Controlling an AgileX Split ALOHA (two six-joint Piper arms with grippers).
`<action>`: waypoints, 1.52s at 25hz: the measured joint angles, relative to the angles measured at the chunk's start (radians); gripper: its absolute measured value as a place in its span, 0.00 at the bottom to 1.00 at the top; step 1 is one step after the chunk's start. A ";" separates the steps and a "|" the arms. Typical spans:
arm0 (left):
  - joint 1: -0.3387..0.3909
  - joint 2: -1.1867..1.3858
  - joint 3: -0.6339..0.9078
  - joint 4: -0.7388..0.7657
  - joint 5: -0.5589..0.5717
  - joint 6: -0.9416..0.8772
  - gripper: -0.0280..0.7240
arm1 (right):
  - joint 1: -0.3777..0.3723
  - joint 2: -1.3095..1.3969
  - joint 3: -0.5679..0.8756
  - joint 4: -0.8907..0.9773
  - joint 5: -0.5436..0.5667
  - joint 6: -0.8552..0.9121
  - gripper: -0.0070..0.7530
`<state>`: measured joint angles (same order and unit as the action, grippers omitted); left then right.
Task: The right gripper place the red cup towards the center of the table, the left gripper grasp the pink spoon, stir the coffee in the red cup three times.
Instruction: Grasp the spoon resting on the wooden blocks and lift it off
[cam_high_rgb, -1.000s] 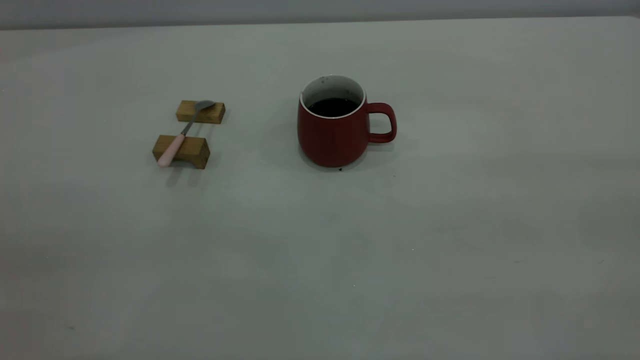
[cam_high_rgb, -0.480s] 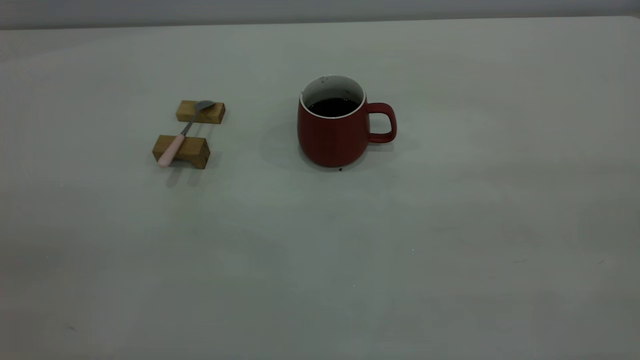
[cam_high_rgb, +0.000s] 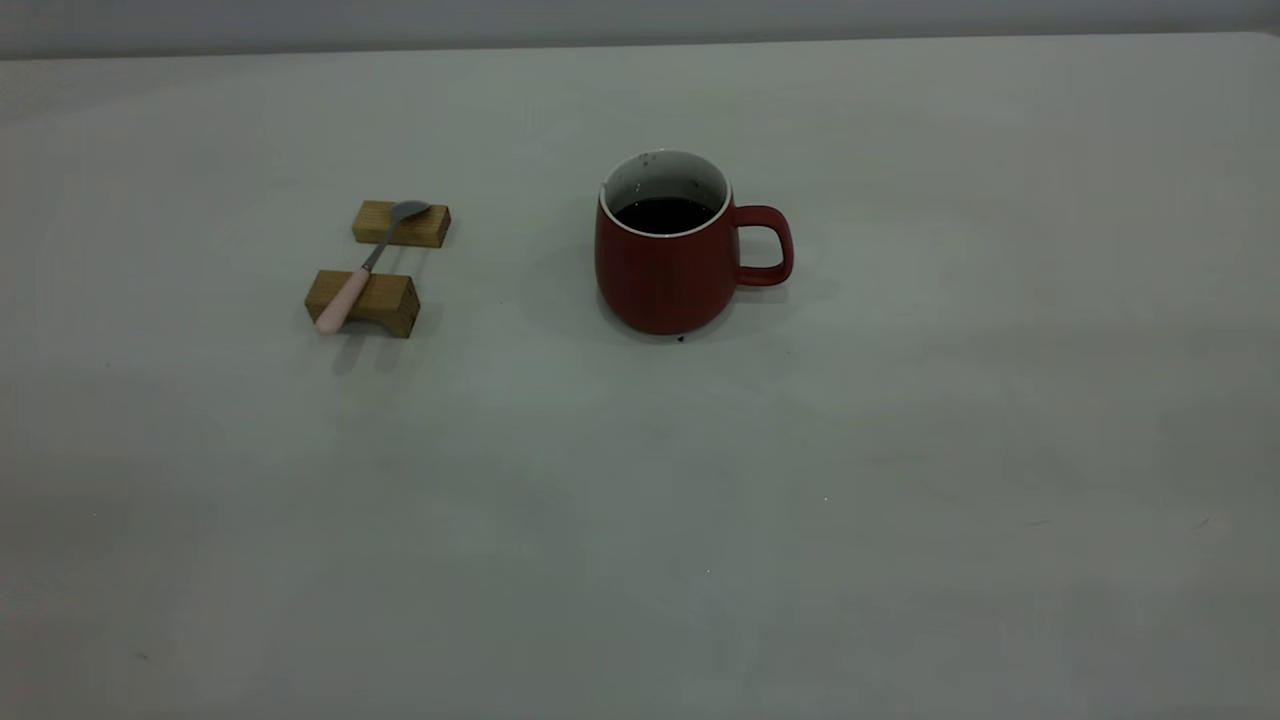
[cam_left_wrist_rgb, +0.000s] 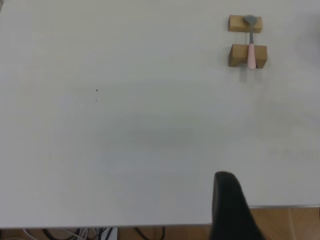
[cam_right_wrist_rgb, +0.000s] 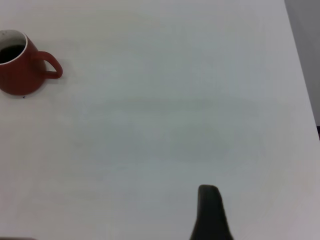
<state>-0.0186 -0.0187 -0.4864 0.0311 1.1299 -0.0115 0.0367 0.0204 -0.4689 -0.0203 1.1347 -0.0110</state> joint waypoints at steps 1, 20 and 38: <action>0.000 0.000 0.000 0.000 0.000 0.000 0.69 | 0.000 0.000 0.000 0.000 0.000 0.000 0.78; 0.000 0.959 -0.228 -0.117 -0.437 -0.003 0.94 | 0.000 0.000 0.000 0.000 0.000 0.000 0.78; -0.134 2.059 -0.664 -0.266 -0.559 0.120 0.93 | 0.000 0.000 0.000 0.000 0.000 0.000 0.78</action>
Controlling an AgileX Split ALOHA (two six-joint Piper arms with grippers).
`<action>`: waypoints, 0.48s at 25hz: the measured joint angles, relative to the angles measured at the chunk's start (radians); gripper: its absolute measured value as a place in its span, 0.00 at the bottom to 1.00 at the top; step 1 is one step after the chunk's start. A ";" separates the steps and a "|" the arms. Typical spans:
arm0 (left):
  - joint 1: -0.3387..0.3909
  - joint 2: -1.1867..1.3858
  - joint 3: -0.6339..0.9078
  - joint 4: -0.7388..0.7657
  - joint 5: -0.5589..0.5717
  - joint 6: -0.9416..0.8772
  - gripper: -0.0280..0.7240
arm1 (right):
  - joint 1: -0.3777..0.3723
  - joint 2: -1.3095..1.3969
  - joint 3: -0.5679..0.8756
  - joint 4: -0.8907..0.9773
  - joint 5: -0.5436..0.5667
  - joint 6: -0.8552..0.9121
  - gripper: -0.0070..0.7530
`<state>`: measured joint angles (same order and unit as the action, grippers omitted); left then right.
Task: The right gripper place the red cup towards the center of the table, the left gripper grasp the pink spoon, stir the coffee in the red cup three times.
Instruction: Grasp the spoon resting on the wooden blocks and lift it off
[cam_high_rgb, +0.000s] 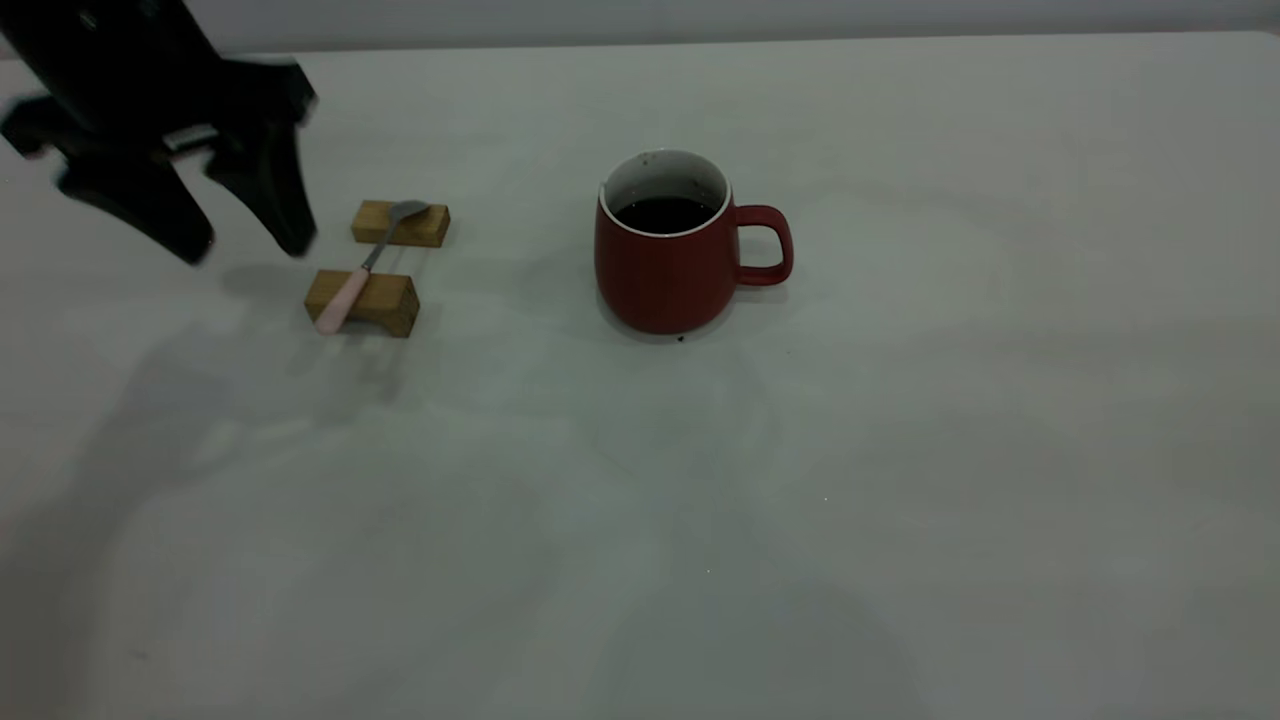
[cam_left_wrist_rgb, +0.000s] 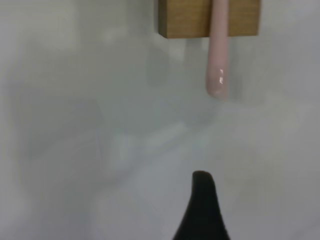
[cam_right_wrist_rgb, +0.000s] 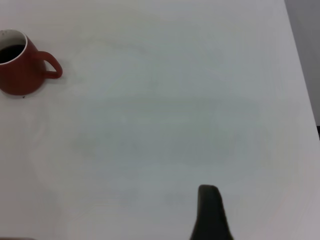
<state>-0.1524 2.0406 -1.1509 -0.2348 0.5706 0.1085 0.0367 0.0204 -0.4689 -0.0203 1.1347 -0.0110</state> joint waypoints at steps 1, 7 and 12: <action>0.000 0.032 -0.017 0.001 -0.002 -0.002 0.92 | 0.000 0.000 0.000 0.000 0.000 0.000 0.78; -0.009 0.146 -0.071 0.012 -0.027 -0.009 0.92 | 0.000 0.000 0.000 0.000 0.000 0.000 0.78; -0.009 0.205 -0.087 0.015 -0.061 -0.009 0.91 | 0.000 0.000 0.000 0.000 0.000 0.000 0.78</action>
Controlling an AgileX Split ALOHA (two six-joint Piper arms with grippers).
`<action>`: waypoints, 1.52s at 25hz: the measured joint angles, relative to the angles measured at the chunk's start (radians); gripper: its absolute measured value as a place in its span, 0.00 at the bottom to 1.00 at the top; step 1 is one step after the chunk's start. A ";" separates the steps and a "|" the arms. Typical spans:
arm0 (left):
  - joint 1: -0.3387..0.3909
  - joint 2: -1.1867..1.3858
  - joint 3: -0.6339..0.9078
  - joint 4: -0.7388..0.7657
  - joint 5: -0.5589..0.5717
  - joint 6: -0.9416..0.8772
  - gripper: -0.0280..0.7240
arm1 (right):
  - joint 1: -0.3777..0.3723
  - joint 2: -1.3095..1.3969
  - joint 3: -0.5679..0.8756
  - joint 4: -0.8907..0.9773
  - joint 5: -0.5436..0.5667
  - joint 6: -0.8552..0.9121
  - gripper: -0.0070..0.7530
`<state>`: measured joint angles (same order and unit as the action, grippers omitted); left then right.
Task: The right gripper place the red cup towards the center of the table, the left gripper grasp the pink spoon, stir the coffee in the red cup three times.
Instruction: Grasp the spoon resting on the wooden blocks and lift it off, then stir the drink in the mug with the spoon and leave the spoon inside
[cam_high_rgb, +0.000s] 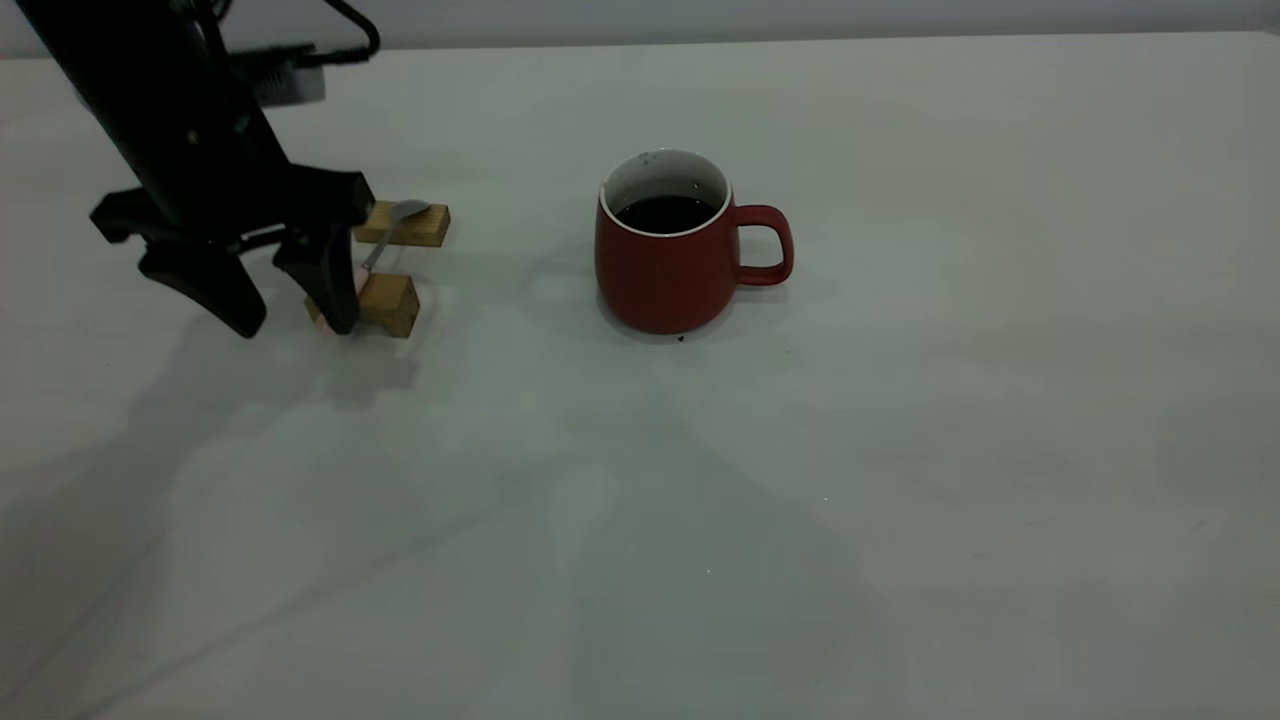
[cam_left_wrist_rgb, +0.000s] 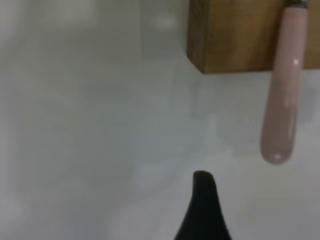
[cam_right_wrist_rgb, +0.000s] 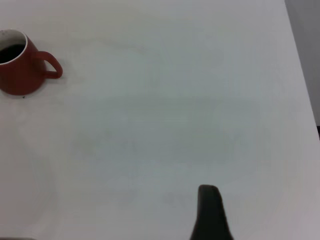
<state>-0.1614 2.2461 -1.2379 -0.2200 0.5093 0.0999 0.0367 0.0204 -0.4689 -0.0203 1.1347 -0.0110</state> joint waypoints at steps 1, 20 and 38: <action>0.000 0.010 -0.004 0.000 -0.004 0.000 0.91 | 0.000 0.000 0.000 0.000 0.000 0.000 0.78; -0.021 0.074 -0.072 0.000 -0.010 -0.001 0.27 | 0.000 -0.001 0.000 0.000 0.000 0.000 0.78; -0.021 0.015 -0.573 -0.378 0.659 -0.659 0.27 | 0.000 -0.001 0.000 0.000 0.000 0.000 0.78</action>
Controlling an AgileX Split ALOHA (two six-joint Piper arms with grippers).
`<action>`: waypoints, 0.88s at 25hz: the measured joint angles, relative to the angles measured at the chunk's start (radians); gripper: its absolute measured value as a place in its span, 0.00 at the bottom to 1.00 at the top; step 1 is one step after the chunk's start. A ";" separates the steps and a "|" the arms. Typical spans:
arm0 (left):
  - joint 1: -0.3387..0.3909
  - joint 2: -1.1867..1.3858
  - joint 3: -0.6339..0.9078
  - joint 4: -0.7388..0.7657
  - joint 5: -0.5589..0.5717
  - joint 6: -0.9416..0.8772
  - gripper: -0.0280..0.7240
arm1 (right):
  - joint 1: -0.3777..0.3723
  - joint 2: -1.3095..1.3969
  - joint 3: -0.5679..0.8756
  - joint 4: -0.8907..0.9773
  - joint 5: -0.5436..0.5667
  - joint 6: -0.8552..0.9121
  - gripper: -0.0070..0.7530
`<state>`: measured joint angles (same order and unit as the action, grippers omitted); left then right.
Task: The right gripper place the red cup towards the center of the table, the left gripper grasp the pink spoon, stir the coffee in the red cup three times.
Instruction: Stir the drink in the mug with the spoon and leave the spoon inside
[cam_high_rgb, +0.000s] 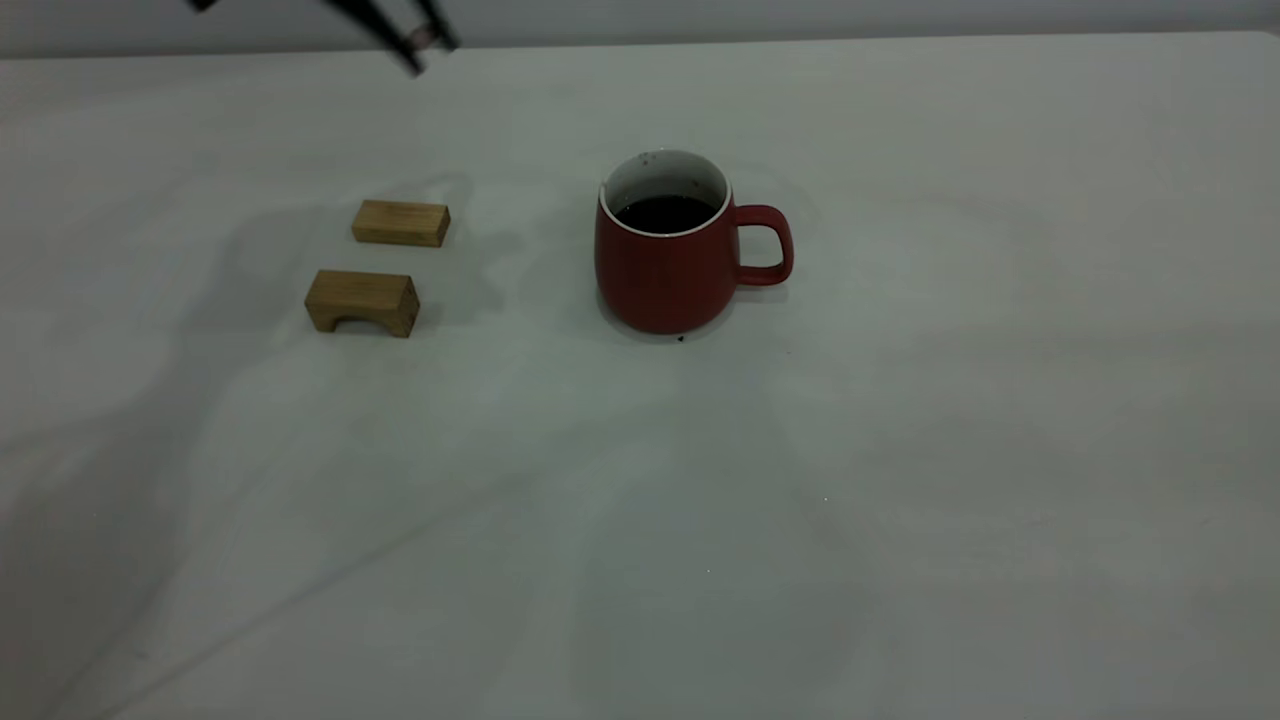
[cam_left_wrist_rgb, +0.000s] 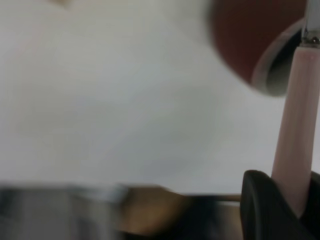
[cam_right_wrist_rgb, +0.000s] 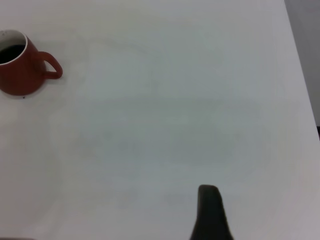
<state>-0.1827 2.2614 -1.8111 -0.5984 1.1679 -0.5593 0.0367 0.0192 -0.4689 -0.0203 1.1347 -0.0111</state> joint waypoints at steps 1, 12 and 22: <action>0.000 0.000 0.000 -0.044 0.000 -0.095 0.27 | 0.000 0.000 0.000 0.000 0.000 0.000 0.78; -0.067 0.038 -0.001 -0.521 0.000 -0.293 0.27 | 0.000 0.000 0.000 0.000 0.000 0.000 0.78; -0.099 0.119 -0.001 -0.604 0.000 -0.435 0.27 | 0.000 0.000 0.000 0.000 0.000 0.000 0.78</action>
<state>-0.2816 2.3801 -1.8119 -1.2027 1.1679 -0.9943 0.0367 0.0192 -0.4689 -0.0203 1.1347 -0.0108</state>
